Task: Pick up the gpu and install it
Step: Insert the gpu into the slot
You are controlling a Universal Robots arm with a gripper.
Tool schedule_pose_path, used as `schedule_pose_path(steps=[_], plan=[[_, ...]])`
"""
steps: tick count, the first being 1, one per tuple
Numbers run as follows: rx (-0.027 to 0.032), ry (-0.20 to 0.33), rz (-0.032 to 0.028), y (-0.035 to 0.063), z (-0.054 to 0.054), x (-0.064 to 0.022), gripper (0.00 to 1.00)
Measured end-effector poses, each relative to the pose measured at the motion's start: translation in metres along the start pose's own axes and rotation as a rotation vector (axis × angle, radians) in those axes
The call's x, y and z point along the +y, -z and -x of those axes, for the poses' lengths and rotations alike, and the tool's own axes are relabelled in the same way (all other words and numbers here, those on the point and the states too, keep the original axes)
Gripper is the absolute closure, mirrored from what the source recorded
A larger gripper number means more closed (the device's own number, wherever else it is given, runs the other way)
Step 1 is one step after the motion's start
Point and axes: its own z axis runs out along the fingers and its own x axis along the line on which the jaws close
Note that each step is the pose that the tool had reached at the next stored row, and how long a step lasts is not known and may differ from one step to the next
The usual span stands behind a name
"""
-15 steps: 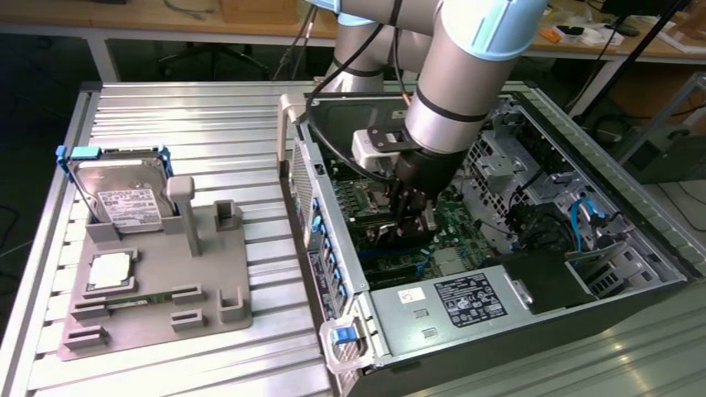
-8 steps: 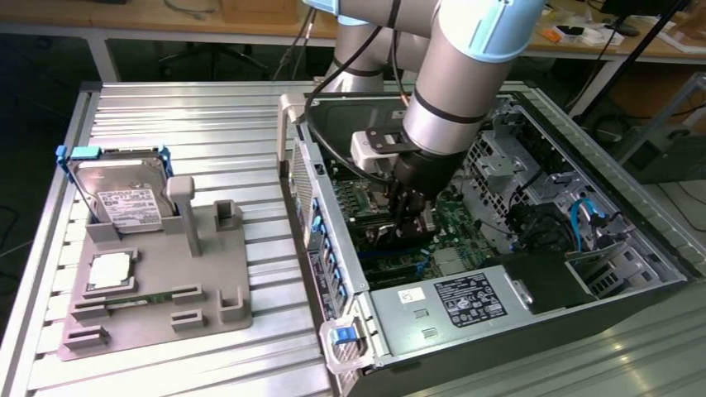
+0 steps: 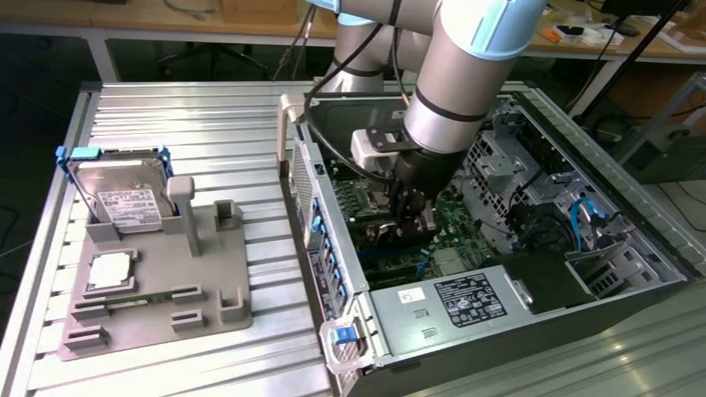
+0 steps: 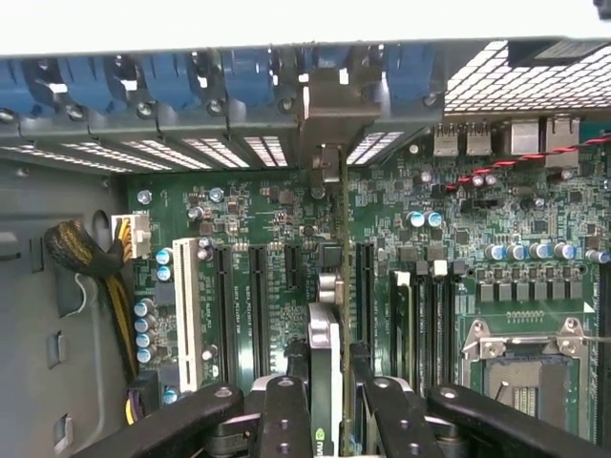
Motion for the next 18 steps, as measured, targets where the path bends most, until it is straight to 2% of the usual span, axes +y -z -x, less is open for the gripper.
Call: schedule_pose_path(steps=[18], plan=[[0.0002,0.000,0.0002,0.0000,0.0009,0.0001,0.73]])
